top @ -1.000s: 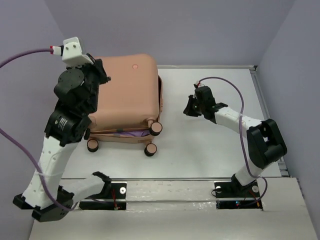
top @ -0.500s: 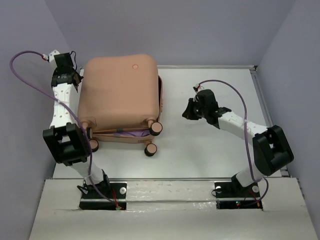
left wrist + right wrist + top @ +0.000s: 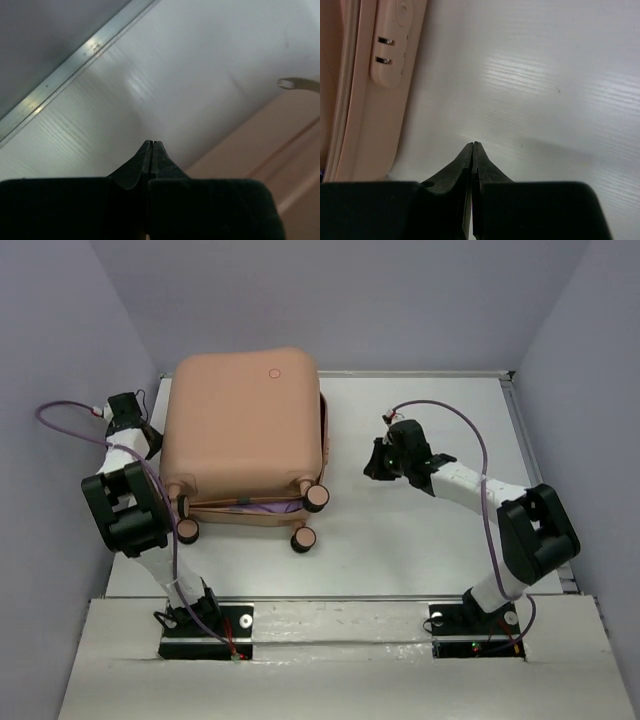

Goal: Pack the luggage

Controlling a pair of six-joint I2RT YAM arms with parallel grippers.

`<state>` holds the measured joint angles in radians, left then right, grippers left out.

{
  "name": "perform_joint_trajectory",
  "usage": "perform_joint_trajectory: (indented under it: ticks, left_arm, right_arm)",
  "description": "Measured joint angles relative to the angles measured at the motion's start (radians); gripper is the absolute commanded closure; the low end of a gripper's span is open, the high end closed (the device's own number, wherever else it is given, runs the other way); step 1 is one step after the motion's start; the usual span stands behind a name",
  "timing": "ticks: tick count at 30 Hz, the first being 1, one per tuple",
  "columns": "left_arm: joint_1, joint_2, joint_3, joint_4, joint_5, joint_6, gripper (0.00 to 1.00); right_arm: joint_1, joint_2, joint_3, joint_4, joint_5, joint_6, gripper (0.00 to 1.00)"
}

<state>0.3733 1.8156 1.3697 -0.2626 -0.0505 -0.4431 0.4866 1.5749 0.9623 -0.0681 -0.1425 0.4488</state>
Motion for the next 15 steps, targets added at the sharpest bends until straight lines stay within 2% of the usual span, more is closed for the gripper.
perform_joint_trajectory:
  ticks: [6, 9, 15]
  left_arm:
    - [-0.035, -0.039, -0.185, 0.144, 0.016, -0.032, 0.94]
    - [-0.065, -0.148, -0.335, 0.217, 0.030, -0.050, 0.94]
    - [-0.172, -0.435, -0.605, 0.202, 0.063, -0.051, 0.94]
  right_arm:
    - [-0.010, 0.100, 0.119, -0.010, 0.046, -0.004, 0.93]
    - [-0.035, 0.162, 0.195, -0.024, 0.044, -0.010, 0.93]
    - [-0.122, 0.301, 0.378, -0.081, 0.041, -0.049, 0.93]
